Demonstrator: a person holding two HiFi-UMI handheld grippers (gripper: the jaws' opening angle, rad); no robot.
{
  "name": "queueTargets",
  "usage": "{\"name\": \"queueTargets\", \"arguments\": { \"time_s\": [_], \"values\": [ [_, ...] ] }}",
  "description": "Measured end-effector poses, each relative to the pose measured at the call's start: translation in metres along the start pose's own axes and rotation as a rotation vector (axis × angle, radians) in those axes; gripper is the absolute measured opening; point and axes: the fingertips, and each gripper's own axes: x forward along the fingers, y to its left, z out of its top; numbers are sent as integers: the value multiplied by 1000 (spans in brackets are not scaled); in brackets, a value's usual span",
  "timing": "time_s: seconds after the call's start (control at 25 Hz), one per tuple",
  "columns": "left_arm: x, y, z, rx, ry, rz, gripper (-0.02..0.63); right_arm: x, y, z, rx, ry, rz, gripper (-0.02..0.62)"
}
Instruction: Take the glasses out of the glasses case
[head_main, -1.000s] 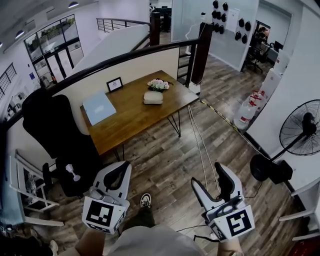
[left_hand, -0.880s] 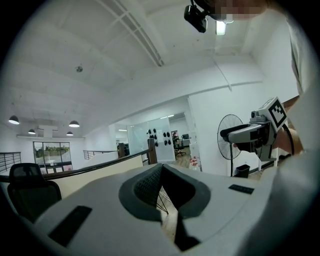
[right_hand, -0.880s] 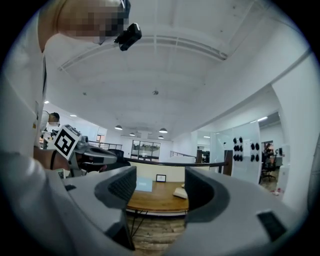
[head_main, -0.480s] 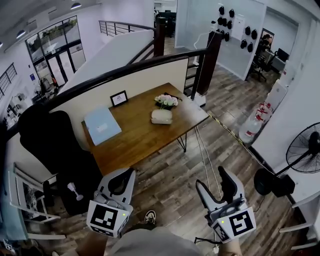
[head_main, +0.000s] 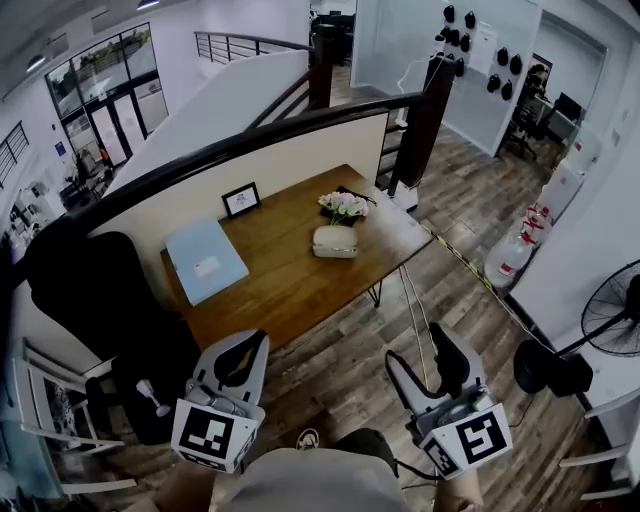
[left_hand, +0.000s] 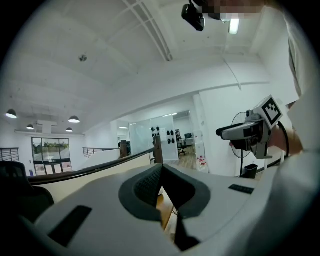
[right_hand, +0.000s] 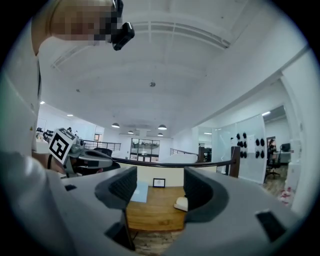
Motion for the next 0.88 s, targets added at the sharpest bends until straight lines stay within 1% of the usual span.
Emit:
{"name": "queueTargets", "arguments": {
  "time_s": [0.08,0.16,0.24,0.32,0.48,0.64,0.8,0.88],
  "values": [
    [6,5,5,-7,-29,-9,2,12,-3,-2,-11,9,5,298],
    [19,8,8,-15,-40,-19,2,25,-9,-5,-25,18,6,298],
    [37,12,5,-46,-30,-27,2,36,-19,-8,-28,22,12,298],
    [58,13,1,-69,-16,-31,2,48,-30,-7,-24,6,23,295],
    [102,10,-1,-31,-7,-19,2,74,-63,-9,-17,-18,53,291],
    [158,28,3,-38,0,45,2,115,-108,-25,-2,12,118,288],
    [214,43,12,-12,10,109,2,154,-159,-34,23,20,168,287],
    [240,45,18,-14,6,137,2,174,-183,-36,25,24,198,287]
  ]
}}
